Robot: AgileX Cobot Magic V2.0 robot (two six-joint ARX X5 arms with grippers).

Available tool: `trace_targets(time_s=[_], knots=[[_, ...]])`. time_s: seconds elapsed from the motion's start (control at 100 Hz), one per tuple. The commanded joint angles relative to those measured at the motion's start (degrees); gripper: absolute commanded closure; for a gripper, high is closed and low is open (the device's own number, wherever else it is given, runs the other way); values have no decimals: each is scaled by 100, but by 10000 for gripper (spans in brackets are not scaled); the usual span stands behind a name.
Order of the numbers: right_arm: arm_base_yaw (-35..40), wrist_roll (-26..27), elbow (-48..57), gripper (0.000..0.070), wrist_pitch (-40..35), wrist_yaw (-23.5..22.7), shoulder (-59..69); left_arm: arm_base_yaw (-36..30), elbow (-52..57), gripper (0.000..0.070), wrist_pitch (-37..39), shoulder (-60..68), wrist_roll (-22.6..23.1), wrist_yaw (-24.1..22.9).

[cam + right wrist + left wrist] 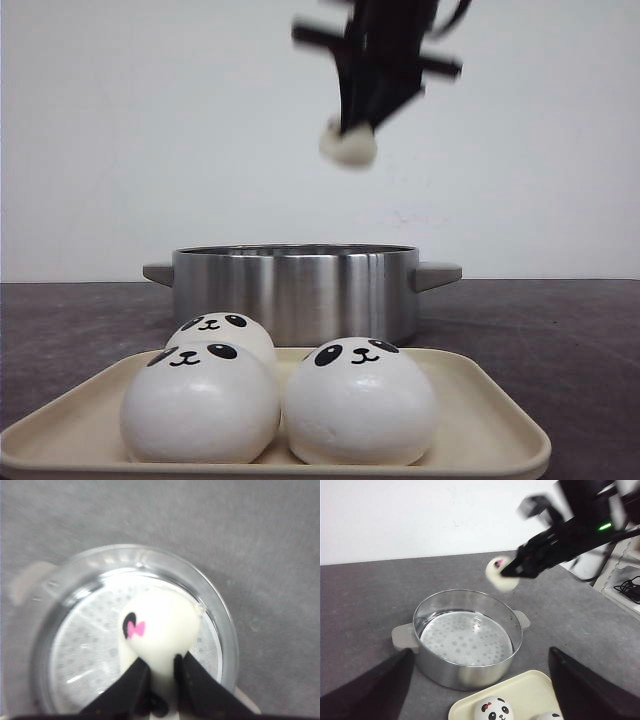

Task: Steam buns
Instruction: 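Lift the bun with the right gripper and drop it into the steamer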

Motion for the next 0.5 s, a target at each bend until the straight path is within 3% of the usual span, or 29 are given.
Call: trace_targets(time_s=[0.0, 0.23, 0.49], knots=[[24, -105, 74, 700, 232, -52, 321, -20, 98, 184, 74, 37, 28, -33], [-90, -190, 74, 700, 728, -127, 1193, -20, 98, 184, 50, 37, 26, -33], [-133, -186, 72, 700, 787, -160, 1683, -20, 96, 184, -136, 37, 28, -33]])
